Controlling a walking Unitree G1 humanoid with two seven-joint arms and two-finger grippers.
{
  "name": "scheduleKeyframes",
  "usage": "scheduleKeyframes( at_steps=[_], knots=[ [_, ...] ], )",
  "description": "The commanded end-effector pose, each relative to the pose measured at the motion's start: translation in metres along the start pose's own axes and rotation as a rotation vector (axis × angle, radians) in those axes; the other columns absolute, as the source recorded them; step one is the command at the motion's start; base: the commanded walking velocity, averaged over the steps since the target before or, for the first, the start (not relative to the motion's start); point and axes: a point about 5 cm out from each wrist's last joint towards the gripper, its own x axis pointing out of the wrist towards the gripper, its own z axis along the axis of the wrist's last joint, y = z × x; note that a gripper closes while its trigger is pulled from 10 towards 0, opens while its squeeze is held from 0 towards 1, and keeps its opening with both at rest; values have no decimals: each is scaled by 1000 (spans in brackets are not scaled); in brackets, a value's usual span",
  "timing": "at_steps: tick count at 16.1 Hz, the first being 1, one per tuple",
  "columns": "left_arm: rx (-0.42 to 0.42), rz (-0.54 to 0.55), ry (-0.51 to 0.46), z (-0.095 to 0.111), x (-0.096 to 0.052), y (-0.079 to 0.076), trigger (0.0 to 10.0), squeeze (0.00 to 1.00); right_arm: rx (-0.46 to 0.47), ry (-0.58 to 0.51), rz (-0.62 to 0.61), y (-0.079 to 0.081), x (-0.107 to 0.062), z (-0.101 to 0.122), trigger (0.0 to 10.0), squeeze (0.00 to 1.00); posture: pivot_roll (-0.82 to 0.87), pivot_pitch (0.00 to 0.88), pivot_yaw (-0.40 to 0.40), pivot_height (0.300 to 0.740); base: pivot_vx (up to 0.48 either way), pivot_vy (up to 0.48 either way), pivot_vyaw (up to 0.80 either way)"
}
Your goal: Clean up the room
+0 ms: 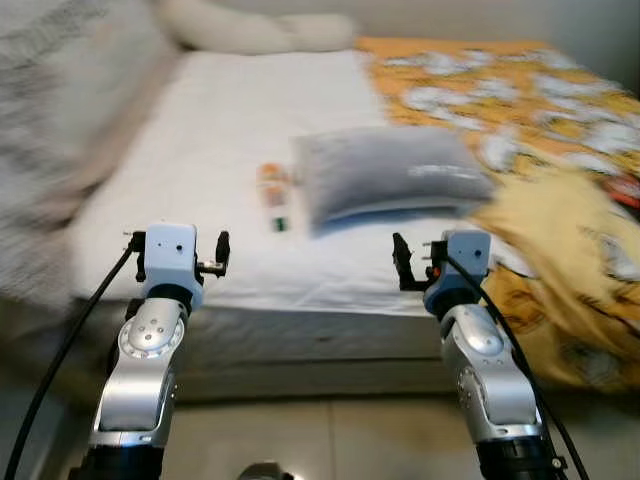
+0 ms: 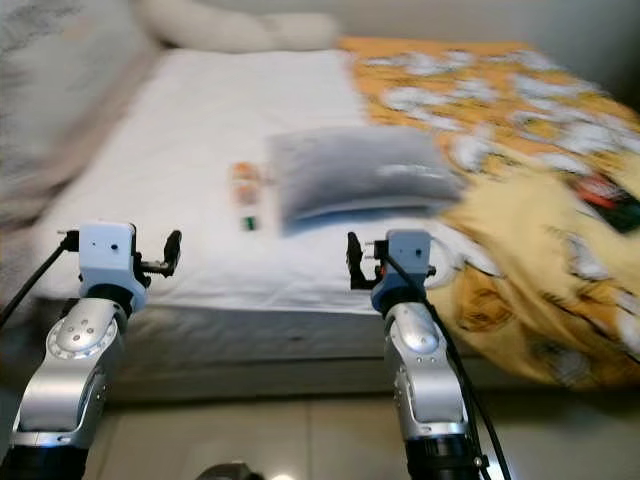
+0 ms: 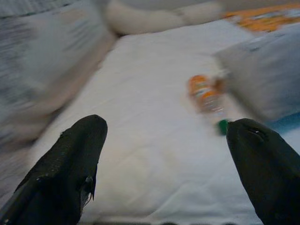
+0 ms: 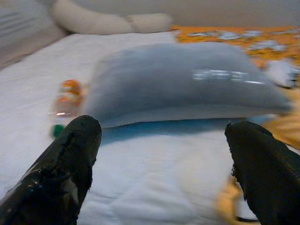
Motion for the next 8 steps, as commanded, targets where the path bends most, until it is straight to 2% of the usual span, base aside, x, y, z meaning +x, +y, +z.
scheduleKeyframes(
  at_steps=[1, 2, 8],
  knots=[
    [3, 13, -6, 1, -1, 2, 10000, 0, 11, 4, 22, 1, 3, 2, 10000, 0, 93, 0, 17, 740, 244, 0, 800],
    [8, 21, -5, 1, -1, 4, 10000, 0, -26, 4, 20, 2, 5, 3, 10000, 0, 95, 0, 15, 740, 266, 0, 800],
    [11, 30, -6, 1, -2, 4, 10000, 0, -39, -5, 69, 7, 14, 6, 10000, 0, 105, 0, 7, 740, 268, 0, 0]
  ],
)
